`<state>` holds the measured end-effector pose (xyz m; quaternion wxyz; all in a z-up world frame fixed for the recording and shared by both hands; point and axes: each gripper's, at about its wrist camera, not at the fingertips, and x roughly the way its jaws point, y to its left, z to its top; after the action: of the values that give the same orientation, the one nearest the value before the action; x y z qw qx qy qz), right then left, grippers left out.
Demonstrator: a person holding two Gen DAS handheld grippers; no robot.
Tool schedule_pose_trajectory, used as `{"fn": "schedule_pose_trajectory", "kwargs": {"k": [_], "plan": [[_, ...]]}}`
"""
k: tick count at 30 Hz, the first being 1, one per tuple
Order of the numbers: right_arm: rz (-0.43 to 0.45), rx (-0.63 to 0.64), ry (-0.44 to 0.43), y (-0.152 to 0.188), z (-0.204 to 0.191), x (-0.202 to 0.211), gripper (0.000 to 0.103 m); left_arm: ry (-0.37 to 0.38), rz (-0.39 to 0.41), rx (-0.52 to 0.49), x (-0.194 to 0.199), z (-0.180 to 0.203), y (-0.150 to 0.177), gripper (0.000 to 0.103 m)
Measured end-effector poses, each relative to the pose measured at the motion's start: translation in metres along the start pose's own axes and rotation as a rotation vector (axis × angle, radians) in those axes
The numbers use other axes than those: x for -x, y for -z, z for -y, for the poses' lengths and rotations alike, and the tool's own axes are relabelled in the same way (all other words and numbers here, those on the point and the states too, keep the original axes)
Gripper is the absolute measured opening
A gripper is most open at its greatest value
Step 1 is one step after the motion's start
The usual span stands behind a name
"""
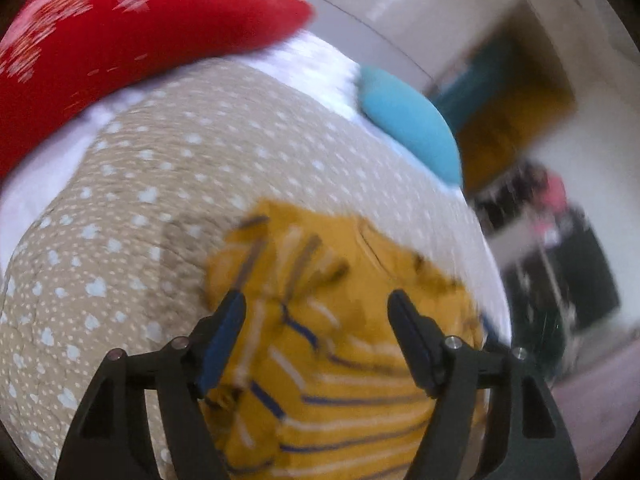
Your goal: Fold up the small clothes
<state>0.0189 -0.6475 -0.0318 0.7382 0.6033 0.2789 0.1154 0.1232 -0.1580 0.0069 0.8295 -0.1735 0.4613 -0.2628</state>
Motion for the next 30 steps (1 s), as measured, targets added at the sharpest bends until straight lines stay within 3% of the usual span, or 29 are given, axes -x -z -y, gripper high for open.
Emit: {"fn": "schedule_pose_trajectory", "kwargs": {"k": [3, 7, 8, 9, 11, 14, 16, 19, 22, 26, 30], "plan": [[-0.04, 0.152, 0.095, 0.016, -0.024, 0.004, 0.082, 0.005, -0.01, -0.194, 0.005, 0.031, 0.029, 0.072], [-0.115, 0.335, 0.187, 0.049, -0.046, 0.0, 0.082, 0.071, -0.073, -0.33, -0.004, 0.059, 0.057, 0.072], [-0.145, 0.4, 0.224, 0.059, -0.05, -0.008, 0.081, 0.064, -0.092, -0.346, -0.012, 0.061, 0.058, 0.072], [-0.176, 0.445, 0.254, 0.067, -0.05, -0.017, 0.08, -0.009, -0.106, -0.361, -0.026, 0.061, 0.054, 0.072], [-0.241, 0.537, 0.338, 0.081, -0.051, -0.041, 0.07, -0.137, -0.094, -0.319, -0.044, 0.046, 0.034, 0.072], [-0.255, 0.644, 0.458, 0.081, -0.05, -0.069, 0.066, -0.195, -0.056, -0.135, -0.054, 0.004, -0.005, 0.07], [-0.245, 0.604, 0.467, 0.064, -0.043, -0.082, 0.063, -0.262, -0.053, -0.043, -0.064, -0.027, -0.025, 0.07], [-0.183, 0.525, 0.441, 0.034, -0.033, -0.084, 0.063, -0.245, -0.094, 0.054, -0.076, -0.06, -0.028, 0.071], [-0.143, 0.386, 0.41, 0.008, -0.015, -0.082, 0.06, -0.228, -0.08, 0.057, -0.071, -0.069, -0.024, 0.071], [-0.108, 0.4, 0.425, 0.007, -0.026, -0.06, 0.055, -0.252, -0.06, 0.026, -0.043, -0.065, -0.019, 0.071], [-0.063, 0.498, 0.48, 0.022, -0.051, -0.008, 0.07, -0.234, -0.023, -0.012, -0.002, -0.05, -0.003, 0.082]]}}
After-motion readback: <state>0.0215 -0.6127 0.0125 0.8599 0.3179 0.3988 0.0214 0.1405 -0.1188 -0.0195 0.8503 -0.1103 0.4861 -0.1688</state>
